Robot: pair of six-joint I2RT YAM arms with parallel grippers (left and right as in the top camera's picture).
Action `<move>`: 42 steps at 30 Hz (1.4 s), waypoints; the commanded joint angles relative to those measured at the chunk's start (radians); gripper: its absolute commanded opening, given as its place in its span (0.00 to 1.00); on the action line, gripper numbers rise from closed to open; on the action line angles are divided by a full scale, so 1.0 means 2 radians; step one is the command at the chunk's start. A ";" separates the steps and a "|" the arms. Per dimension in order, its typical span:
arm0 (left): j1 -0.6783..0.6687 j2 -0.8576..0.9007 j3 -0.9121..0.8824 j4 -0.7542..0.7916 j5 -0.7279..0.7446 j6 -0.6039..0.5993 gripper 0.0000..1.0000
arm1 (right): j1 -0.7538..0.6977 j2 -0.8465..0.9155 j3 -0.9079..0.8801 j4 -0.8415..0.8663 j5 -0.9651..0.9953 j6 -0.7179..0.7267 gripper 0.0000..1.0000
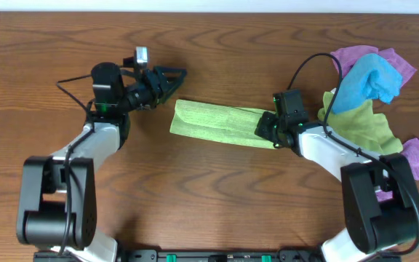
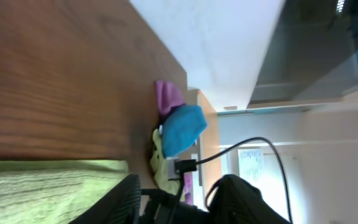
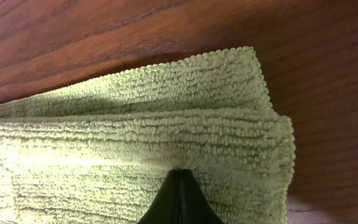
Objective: Fold the cloth
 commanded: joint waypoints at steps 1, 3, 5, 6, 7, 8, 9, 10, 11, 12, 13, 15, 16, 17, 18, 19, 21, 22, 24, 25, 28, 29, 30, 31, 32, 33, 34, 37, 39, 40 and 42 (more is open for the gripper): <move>0.005 -0.008 0.008 -0.010 0.006 0.004 0.47 | -0.004 0.012 0.000 -0.006 0.018 0.006 0.01; 0.004 -0.008 0.008 -0.040 0.005 0.025 0.50 | -0.004 0.012 0.000 -0.006 0.018 0.006 0.02; 0.001 -0.008 0.008 -0.084 -0.003 0.051 0.53 | -0.004 0.012 0.000 -0.006 0.018 0.006 0.02; -0.001 -0.008 0.008 -0.100 -0.009 0.063 0.54 | -0.004 0.012 0.000 -0.006 0.018 0.006 0.02; -0.005 -0.008 0.008 -0.115 -0.017 0.077 0.53 | -0.004 0.012 0.000 -0.006 0.018 0.006 0.01; -0.010 -0.008 0.008 -0.126 -0.026 0.087 0.51 | -0.004 0.012 0.000 -0.006 0.017 0.006 0.02; -0.015 -0.007 0.008 -0.136 -0.037 0.097 0.46 | -0.004 0.012 0.000 -0.006 0.014 0.006 0.02; -0.020 -0.007 0.008 -0.145 -0.046 0.106 0.42 | -0.004 0.012 0.000 -0.006 0.010 0.006 0.02; -0.026 -0.007 0.008 -0.153 -0.057 0.114 0.35 | -0.004 0.011 0.001 -0.006 0.004 0.006 0.03; -0.033 -0.007 0.008 -0.165 -0.070 0.125 0.25 | -0.004 0.011 0.001 -0.006 -0.002 0.006 0.10; -0.039 -0.007 0.008 -0.177 -0.081 0.132 0.17 | -0.004 0.010 0.001 -0.006 -0.008 0.006 0.13; -0.054 -0.007 0.008 -0.208 -0.113 0.146 0.06 | -0.004 0.008 0.001 -0.006 -0.020 0.006 0.21; -0.062 -0.007 0.008 -0.227 -0.137 0.150 0.06 | -0.004 0.006 0.001 -0.006 -0.026 0.006 0.23; -0.068 -0.007 0.008 -0.243 -0.158 0.149 0.06 | -0.004 0.005 0.001 -0.006 -0.028 0.006 0.27; -0.077 -0.007 0.008 -0.261 -0.186 0.149 0.06 | -0.004 0.003 0.001 -0.006 -0.032 0.006 0.29; -0.086 -0.007 0.008 -0.276 -0.212 0.150 0.06 | -0.004 0.001 0.001 -0.004 -0.035 0.006 0.32; -0.103 -0.007 0.008 -0.295 -0.260 0.150 0.06 | -0.004 -0.006 0.001 0.001 -0.042 0.006 0.41; -0.113 -0.006 0.008 -0.303 -0.290 0.150 0.06 | -0.004 -0.011 0.001 0.006 -0.048 0.006 0.46; -0.132 -0.006 0.008 -0.316 -0.345 0.154 0.06 | -0.004 -0.022 0.001 0.013 -0.051 0.006 0.57; -0.138 -0.006 0.008 -0.319 -0.364 0.155 0.06 | -0.004 -0.029 0.001 0.015 -0.052 0.006 0.61; -0.156 -0.006 0.008 -0.321 -0.421 0.163 0.06 | -0.004 -0.053 0.001 0.020 -0.054 0.006 0.75; -0.160 -0.005 0.008 -0.322 -0.437 0.163 0.06 | -0.004 -0.060 0.001 0.020 -0.056 0.006 0.80; -0.163 -0.004 0.008 -0.322 -0.450 0.163 0.06 | -0.004 -0.068 0.001 0.019 -0.056 0.006 0.84; -0.166 -0.001 0.008 -0.322 -0.464 0.163 0.06 | -0.004 -0.079 0.001 0.019 -0.061 0.006 0.90; -0.167 0.001 0.008 -0.322 -0.471 0.163 0.06 | -0.004 -0.086 0.001 0.018 -0.062 0.006 0.94; -0.167 0.006 0.008 -0.322 -0.476 0.163 0.06 | -0.004 -0.096 0.001 0.011 -0.063 0.006 0.99; -0.167 0.011 0.008 -0.321 -0.477 0.163 0.06 | -0.005 -0.105 0.001 0.001 -0.061 0.006 0.99; -0.167 0.031 0.008 -0.319 -0.477 0.163 0.06 | -0.012 -0.122 0.001 -0.038 -0.050 0.004 0.99; -0.167 0.044 0.008 -0.318 -0.474 0.163 0.06 | -0.020 -0.130 0.001 -0.069 -0.033 0.004 0.99; -0.167 0.049 0.008 -0.318 -0.473 0.160 0.06 | -0.023 -0.130 0.001 -0.082 -0.026 0.004 0.99; -0.167 0.054 0.008 -0.318 -0.470 0.160 0.06 | -0.035 -0.129 0.000 -0.116 -0.010 0.004 0.99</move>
